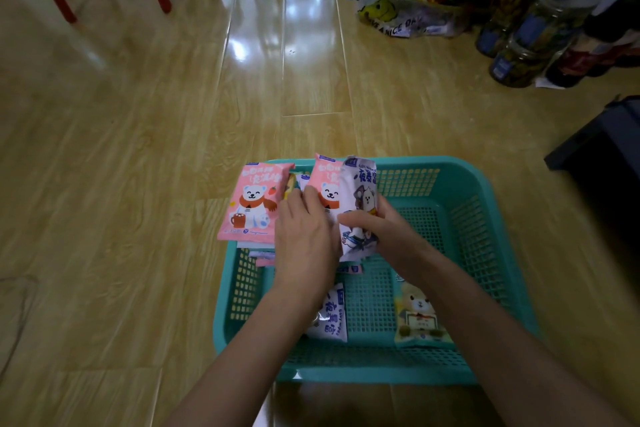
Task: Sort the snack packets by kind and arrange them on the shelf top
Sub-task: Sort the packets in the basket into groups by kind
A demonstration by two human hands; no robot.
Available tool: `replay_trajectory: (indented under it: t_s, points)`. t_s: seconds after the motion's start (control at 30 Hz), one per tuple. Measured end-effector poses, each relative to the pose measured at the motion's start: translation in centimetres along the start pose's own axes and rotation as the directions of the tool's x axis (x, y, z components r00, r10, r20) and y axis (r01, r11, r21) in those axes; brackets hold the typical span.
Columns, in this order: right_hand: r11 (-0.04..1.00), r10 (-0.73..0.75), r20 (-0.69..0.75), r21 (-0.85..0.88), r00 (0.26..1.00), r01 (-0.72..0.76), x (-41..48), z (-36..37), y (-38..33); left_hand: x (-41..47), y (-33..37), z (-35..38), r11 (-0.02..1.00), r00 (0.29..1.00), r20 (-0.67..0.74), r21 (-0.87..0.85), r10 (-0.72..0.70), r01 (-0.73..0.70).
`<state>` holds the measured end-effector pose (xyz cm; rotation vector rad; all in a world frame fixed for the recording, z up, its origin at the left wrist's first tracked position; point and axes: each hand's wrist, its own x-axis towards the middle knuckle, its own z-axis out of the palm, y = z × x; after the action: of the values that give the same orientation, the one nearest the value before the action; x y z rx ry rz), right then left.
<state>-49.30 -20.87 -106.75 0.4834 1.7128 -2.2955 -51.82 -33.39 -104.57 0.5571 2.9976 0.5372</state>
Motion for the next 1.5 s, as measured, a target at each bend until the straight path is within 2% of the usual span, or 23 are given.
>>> replay_trajectory:
  t_s: [0.1,0.3,0.43,0.57,0.7,0.83,1.0,1.13,1.23,1.33,1.43,1.5]
  points:
    - [1.000,-0.009,-0.036,-0.026,0.999,0.008,-0.2,-0.4,0.1,0.6,0.2,0.1,0.999,0.998,0.054,-0.038,-0.023,0.026]
    - [0.997,-0.077,-0.094,-0.032,0.993,0.074,-1.0,-1.0,0.2,2.2,0.0,-0.6,0.967,0.990,0.093,-0.223,-0.105,0.124]
    - [0.998,-0.044,-0.070,-0.050,0.997,0.041,-1.1,-0.9,0.4,2.7,0.0,-1.1,0.966,0.986,0.131,-0.221,-0.104,0.132]
    - [0.998,-0.029,-0.055,-0.054,0.998,0.026,-1.2,-0.7,0.2,2.6,-0.6,-1.5,0.952,0.994,0.067,-0.288,-0.091,0.107]
    - [0.996,-0.088,-0.118,-0.038,0.989,0.084,-1.5,-1.0,0.1,1.3,-1.6,-2.5,0.905,0.991,-0.064,-0.417,-0.120,0.082]
    - [0.988,-0.154,-0.138,-0.030,0.978,0.151,-1.6,-0.8,-0.4,-0.2,-3.2,-4.0,0.795,0.978,-0.118,-0.603,-0.169,0.065]
    - [0.988,-0.152,-0.109,-0.057,0.982,0.147,-1.3,0.4,-0.9,-1.1,-4.1,-5.2,0.639,0.964,-0.026,-0.754,-0.264,0.154]
    - [0.983,-0.177,-0.246,-0.096,0.953,0.158,-1.9,0.6,-0.6,-2.5,-4.3,-5.9,0.396,0.956,0.106,-0.893,-0.273,0.212]
    - [0.980,-0.160,-0.312,-0.163,0.936,0.114,-3.3,0.3,0.0,-3.9,-5.2,-6.3,0.305,0.965,0.136,-0.930,-0.226,0.203]
    - [0.977,-0.121,-0.304,-0.205,0.945,0.059,-5.3,0.1,0.8,-5.3,-6.3,-6.4,0.163,0.952,0.207,-0.955,-0.225,0.246]
    - [0.992,-0.059,-0.325,-0.126,0.944,0.019,-7.0,0.2,2.1,-6.3,-7.3,-6.2,0.037,0.927,0.279,-0.954,-0.252,0.297]
    - [0.999,-0.008,-0.408,-0.046,0.913,-0.012,-7.9,0.3,3.2,-6.7,-7.9,-6.1,-0.052,0.907,0.313,-0.949,-0.282,0.312]
